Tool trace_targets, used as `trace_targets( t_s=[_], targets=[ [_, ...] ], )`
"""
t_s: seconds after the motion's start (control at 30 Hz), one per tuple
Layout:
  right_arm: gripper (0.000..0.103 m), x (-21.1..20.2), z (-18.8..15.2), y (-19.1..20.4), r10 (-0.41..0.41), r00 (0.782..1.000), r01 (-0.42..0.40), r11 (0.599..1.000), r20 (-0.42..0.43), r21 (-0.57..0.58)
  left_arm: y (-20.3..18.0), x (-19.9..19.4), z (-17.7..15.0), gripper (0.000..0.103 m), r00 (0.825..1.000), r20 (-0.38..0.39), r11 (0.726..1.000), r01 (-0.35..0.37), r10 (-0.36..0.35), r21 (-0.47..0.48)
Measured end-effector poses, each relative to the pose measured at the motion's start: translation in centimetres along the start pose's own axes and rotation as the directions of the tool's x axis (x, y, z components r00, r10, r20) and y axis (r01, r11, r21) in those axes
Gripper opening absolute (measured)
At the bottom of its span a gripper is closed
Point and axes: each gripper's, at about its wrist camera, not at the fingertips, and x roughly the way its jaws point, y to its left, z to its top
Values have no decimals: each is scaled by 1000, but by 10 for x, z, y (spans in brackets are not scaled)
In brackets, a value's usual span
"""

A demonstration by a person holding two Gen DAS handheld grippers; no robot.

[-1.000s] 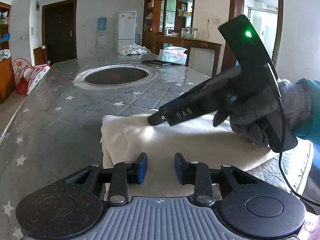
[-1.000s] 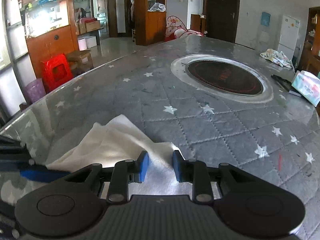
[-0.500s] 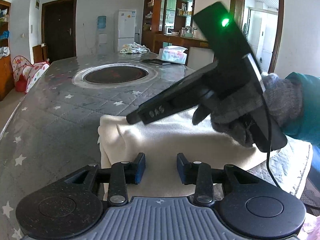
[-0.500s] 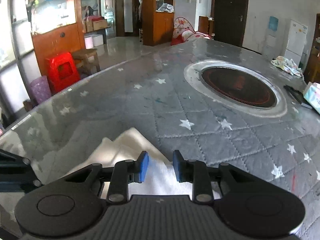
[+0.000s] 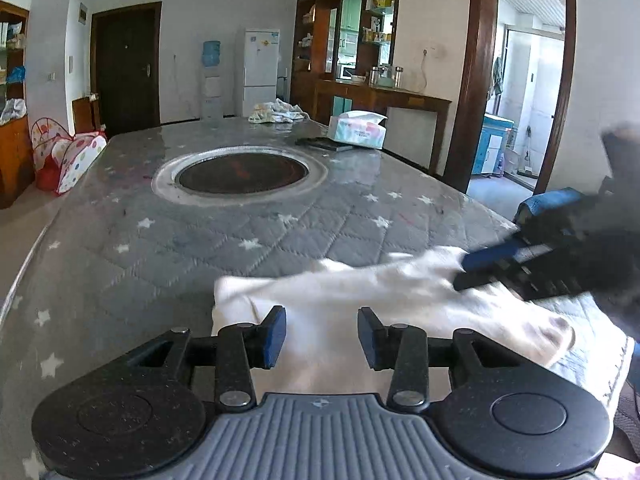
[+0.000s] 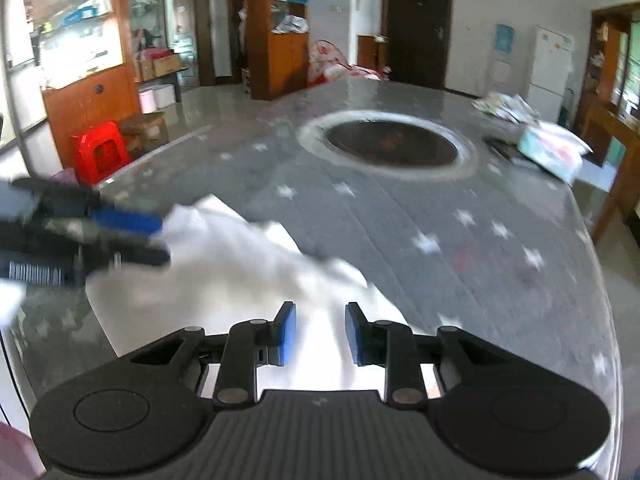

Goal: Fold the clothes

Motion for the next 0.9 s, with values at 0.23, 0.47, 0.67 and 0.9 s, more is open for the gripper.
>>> trace_targets(
  t_s=[0.23,0.47,0.67,0.9],
  targets=[
    [24,5,-12,-35,-42,999,40,992,20,122,13,25,4,42,998,-50,999,-47,46,-10],
    [25,-12,-11,-31,-25,998,20,995,55,96,18,22,4,43,997,-51,998,-57,56,-19],
    [25,-16,-23,-29,-44,999,44,997,8,58,17,19,4,43,996,-52,998,-67,66,-15],
    [25,-57,-28,-11,-58,997,61,997,53,-44,0,-13,-4,44,999,-13,999,-42,42,25]
  ],
)
